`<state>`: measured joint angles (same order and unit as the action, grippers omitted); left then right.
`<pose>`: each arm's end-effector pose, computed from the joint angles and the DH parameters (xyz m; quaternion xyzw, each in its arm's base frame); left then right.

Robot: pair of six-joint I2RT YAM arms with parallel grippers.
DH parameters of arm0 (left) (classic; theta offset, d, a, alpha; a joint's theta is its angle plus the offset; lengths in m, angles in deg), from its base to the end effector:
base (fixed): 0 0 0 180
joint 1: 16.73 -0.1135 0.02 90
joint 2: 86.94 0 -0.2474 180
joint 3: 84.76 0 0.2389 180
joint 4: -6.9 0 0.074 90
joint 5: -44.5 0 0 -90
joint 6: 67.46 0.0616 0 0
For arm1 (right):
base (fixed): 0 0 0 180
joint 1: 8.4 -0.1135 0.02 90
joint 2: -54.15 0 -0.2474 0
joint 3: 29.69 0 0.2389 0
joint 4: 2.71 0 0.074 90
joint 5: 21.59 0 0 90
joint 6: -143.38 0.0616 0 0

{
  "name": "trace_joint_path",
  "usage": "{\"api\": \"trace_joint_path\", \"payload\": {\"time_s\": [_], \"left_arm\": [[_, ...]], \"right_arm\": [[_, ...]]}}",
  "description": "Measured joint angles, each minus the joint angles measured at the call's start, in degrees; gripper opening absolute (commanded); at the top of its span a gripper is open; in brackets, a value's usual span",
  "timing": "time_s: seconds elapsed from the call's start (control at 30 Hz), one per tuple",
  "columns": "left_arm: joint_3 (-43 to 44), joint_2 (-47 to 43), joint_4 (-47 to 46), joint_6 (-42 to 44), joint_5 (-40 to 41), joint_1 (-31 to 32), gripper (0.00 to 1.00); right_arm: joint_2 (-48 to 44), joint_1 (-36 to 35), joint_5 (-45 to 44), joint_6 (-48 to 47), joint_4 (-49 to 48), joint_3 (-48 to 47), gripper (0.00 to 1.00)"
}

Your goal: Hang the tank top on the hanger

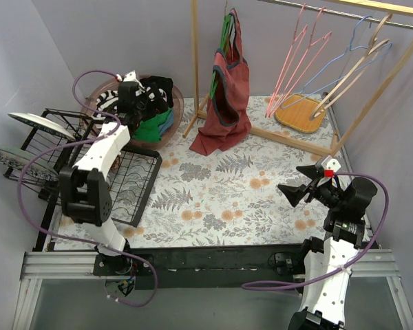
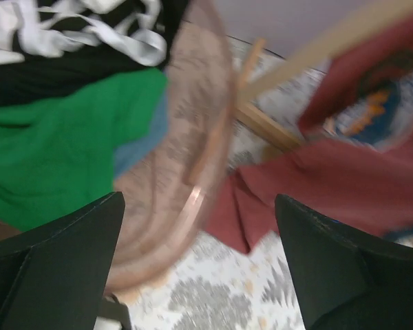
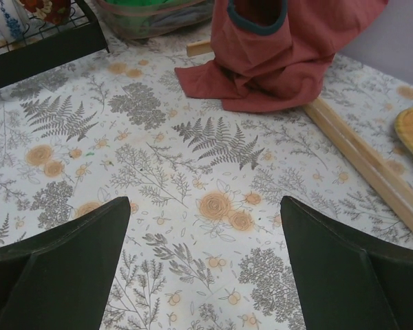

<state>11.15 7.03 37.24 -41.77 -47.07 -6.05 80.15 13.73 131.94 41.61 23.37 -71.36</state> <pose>0.3880 -0.0749 0.3039 -0.3812 0.7697 -0.3210 0.3991 0.1388 0.0031 0.2681 -0.2766 0.6810 0.2283 0.6385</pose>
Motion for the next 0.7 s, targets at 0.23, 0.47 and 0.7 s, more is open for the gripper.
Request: {"api": "trace_joint_path", "payload": {"time_s": [0.23,0.47,0.7], "left_arm": [[13.8,19.4,-0.3,-4.3,5.3,-6.7,0.85],[31.5,34.8,4.0,-6.1,13.1,-7.6,0.72],[34.5,37.8,5.6,-5.0,18.1,-7.5,0.23]], "right_arm": [[-1.2,0.0,-0.2,1.0,-3.6,0.1,0.98],[-1.0,0.2,-0.7,0.9,-4.0,0.7,0.98],[-0.8,0.4,-1.2,0.9,-4.1,0.7,0.99]]}}
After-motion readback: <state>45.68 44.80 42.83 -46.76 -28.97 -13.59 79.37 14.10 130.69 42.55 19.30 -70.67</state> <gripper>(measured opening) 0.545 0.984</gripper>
